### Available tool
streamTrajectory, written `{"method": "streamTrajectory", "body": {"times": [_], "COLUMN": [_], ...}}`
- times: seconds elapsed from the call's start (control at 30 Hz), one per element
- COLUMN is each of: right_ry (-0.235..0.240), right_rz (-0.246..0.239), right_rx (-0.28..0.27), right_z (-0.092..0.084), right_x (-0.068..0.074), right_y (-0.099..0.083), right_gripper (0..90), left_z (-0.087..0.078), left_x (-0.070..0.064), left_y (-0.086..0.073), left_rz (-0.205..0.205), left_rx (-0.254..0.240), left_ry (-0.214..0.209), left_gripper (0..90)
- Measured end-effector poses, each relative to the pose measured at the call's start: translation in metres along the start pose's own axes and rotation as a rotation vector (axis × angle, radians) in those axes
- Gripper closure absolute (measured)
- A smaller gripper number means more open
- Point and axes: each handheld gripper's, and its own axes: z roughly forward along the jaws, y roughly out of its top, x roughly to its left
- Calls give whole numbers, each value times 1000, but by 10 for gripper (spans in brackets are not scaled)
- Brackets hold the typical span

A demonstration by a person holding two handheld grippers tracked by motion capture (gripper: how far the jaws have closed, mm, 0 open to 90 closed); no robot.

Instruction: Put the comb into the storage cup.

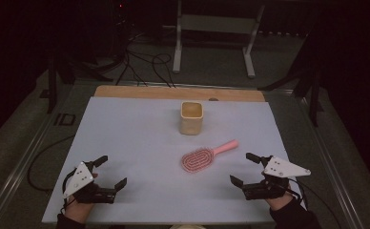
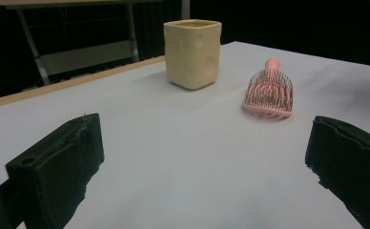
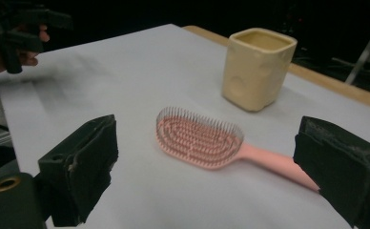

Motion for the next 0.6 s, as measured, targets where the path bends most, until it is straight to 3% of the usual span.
{"method": "streamTrajectory", "body": {"times": [0.6], "right_ry": [-2], "right_rz": [-12], "right_rx": [-11], "right_z": [12], "right_x": [-23], "right_y": [24], "right_gripper": [75], "left_z": [0], "left_x": [0], "left_y": [0], "left_rz": [-1], "left_rx": [-1], "left_ry": [-2], "left_gripper": [1]}}
